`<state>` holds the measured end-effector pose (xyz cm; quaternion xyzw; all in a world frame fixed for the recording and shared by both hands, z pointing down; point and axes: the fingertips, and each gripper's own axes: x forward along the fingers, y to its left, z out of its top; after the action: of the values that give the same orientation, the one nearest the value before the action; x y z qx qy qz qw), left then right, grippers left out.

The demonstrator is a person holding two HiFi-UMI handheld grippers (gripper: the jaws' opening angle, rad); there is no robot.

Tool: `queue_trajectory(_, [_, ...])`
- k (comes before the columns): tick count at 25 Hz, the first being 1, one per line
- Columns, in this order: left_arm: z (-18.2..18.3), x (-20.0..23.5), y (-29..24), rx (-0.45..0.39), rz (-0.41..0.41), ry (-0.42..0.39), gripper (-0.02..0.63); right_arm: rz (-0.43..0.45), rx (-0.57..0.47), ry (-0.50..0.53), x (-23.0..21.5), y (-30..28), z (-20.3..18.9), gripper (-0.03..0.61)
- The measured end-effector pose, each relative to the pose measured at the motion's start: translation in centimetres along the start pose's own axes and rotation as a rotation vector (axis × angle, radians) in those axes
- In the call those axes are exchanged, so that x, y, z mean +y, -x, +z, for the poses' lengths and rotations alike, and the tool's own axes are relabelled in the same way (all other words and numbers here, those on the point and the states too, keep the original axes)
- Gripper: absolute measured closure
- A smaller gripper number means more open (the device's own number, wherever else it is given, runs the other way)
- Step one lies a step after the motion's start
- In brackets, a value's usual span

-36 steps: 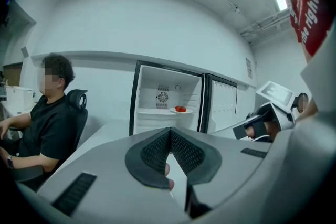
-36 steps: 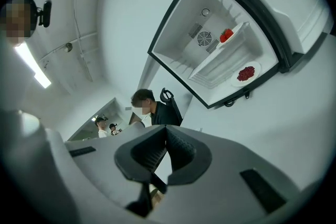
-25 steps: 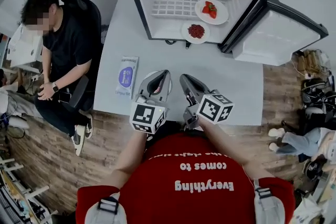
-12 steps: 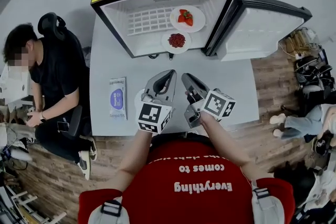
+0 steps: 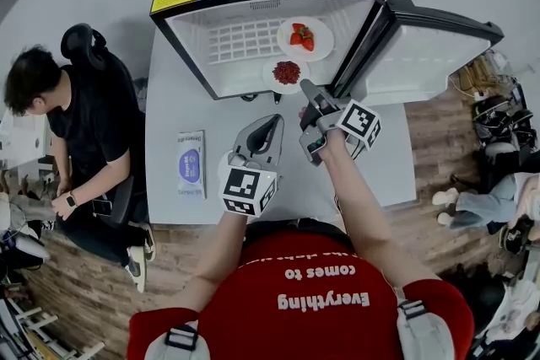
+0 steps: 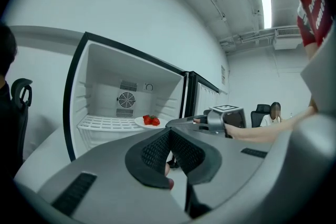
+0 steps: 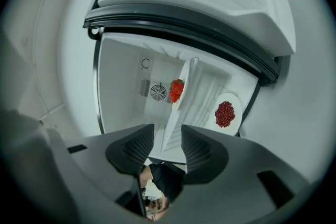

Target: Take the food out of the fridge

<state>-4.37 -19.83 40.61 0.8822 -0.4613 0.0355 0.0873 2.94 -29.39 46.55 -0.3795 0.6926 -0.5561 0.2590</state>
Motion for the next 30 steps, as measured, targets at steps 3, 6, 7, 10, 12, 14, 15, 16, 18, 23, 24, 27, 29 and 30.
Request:
queue_trajectory(3, [-0.1, 0.8, 0.3, 0.0, 0.022, 0.012, 0.615, -0.022, -0.032, -0.067, -1.4, -1.7, 1.9, 0.416])
queue_trajectory(6, [-0.2, 1.5, 0.5, 0.001, 0.039, 0.026, 0.615, -0.027, -0.054, -0.128, -2.5, -2.9, 3.1, 0.416])
queue_trajectory(7, [-0.3, 1.7, 0.6, 0.002, 0.044, 0.029, 0.615, -0.028, -0.063, -0.142, -2.8, -3.3, 3.5, 0.416])
queue_trajectory(10, [-0.6, 1.9, 0.4, 0.009, 0.054, 0.047, 0.615, -0.032, -0.086, -0.165, -3.2, -4.2, 4.7, 0.416])
queue_trajectory(12, [-0.7, 1.7, -0.1, 0.019, 0.059, 0.057, 0.615, -0.043, -0.094, -0.152, -3.3, -4.8, 5.4, 0.416])
queue_trajectory(14, [-0.7, 1.2, -0.9, 0.031, 0.061, 0.057, 0.615, -0.053, -0.098, -0.147, -3.4, -5.3, 6.0, 0.416])
queue_trajectory(15, [-0.8, 1.0, -1.5, 0.038, 0.062, 0.051, 0.615, -0.057, -0.1, -0.153, -3.4, -5.5, 6.2, 0.416])
queue_trajectory(16, [-0.8, 0.8, -2.2, 0.046, 0.062, 0.042, 0.615, -0.06, -0.101, -0.159, -3.4, -5.7, 6.4, 0.416])
queue_trajectory(18, [-1.1, 0.6, -3.7, 0.062, 0.053, 0.025, 0.615, -0.068, -0.102, -0.156, -3.5, -6.0, 6.7, 0.416])
queue_trajectory(23, [-1.1, 0.5, -6.1, 0.084, 0.042, 0.012, 0.615, -0.072, -0.1, -0.146, -3.6, -6.3, 6.9, 0.489])
queue_trajectory(24, [-1.0, 0.6, -6.3, 0.084, 0.042, 0.012, 0.615, -0.071, -0.091, -0.145, -3.6, -6.4, 6.9, 0.494])
queue_trajectory(27, [-1.0, 0.7, -6.4, 0.087, 0.046, 0.017, 0.615, -0.062, -0.072, -0.148, -3.4, -6.5, 6.7, 0.511])
queue_trajectory(29, [-1.1, 0.6, -6.2, 0.09, 0.047, 0.02, 0.615, -0.069, -0.076, -0.138, -3.6, -6.3, 6.8, 0.555])
queue_trajectory(30, [-1.2, 0.6, -6.1, 0.09, 0.047, 0.021, 0.615, -0.069, -0.076, -0.134, -3.7, -6.2, 6.8, 0.555])
